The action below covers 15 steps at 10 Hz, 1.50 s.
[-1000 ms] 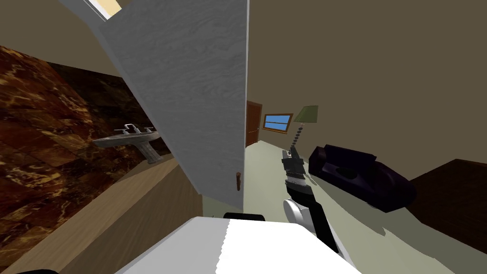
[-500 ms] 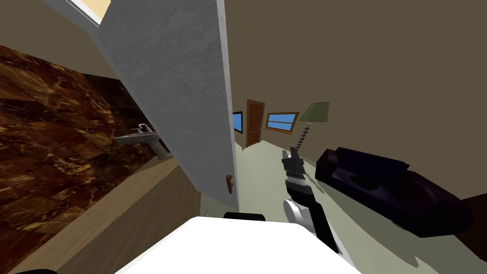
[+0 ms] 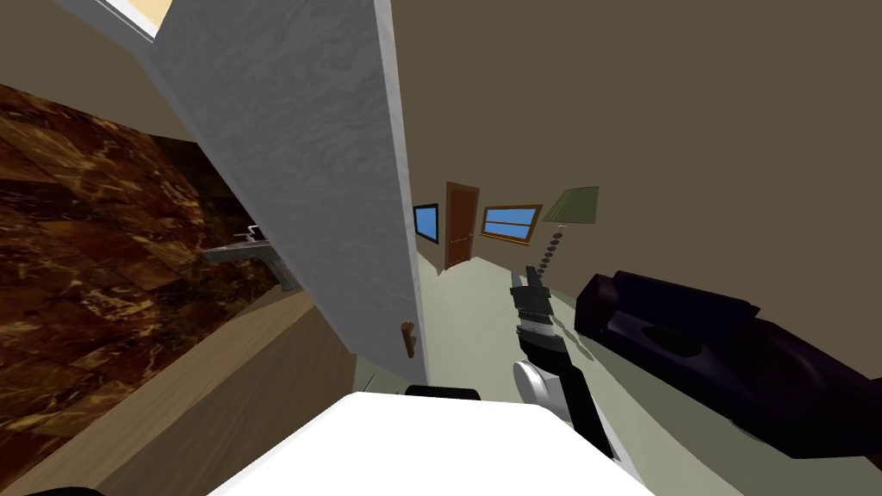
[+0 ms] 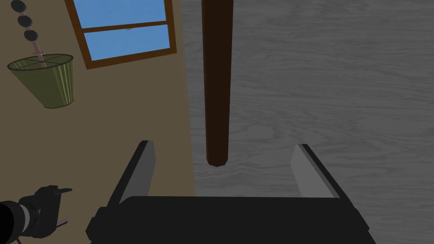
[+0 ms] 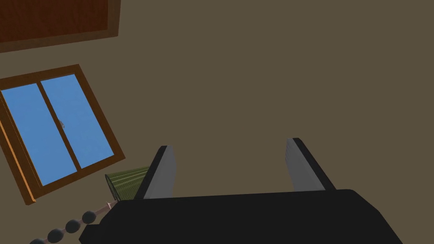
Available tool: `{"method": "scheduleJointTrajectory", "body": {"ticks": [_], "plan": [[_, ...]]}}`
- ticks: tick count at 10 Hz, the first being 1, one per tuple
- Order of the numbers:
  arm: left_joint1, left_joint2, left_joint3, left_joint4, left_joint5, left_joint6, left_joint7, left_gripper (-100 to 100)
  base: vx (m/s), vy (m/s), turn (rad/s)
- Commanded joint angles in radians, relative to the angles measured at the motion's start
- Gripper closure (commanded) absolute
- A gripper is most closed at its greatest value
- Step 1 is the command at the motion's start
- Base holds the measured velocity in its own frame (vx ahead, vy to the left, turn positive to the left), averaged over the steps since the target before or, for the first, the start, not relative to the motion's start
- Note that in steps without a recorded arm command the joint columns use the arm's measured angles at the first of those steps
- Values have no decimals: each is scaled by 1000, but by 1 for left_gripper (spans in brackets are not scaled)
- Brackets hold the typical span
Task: Push the door open
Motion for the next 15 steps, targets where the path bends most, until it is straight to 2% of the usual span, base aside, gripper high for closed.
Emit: {"method": "scheduleJointTrajectory", "body": {"ticks": [1,2,4,5,6,11,12,13,14,15], "plan": [[-7,5,1,-2,2,12,1,-100,274,-55,-50],[-13,-6,2,-6,3,23,3,-100,244,-95,-62],[-20,-43,3,-11,5,36,6,-100,212,-80,-17],[-22,-31,4,-4,5,30,4,-100,88,-28,1],[-22,-31,4,-4,5,30,4,100,-8,1,4],[-22,-31,4,-4,5,30,4,100,-20,7,-1],[-30,-2,16,0,27,40,3,-100,14,-63,144],[-38,2,29,5,50,51,2,-100,20,-146,228],[-44,-9,38,8,65,59,1,-100,5,-211,171],[-51,-39,48,12,85,69,0,-100,7,-189,170]]}}
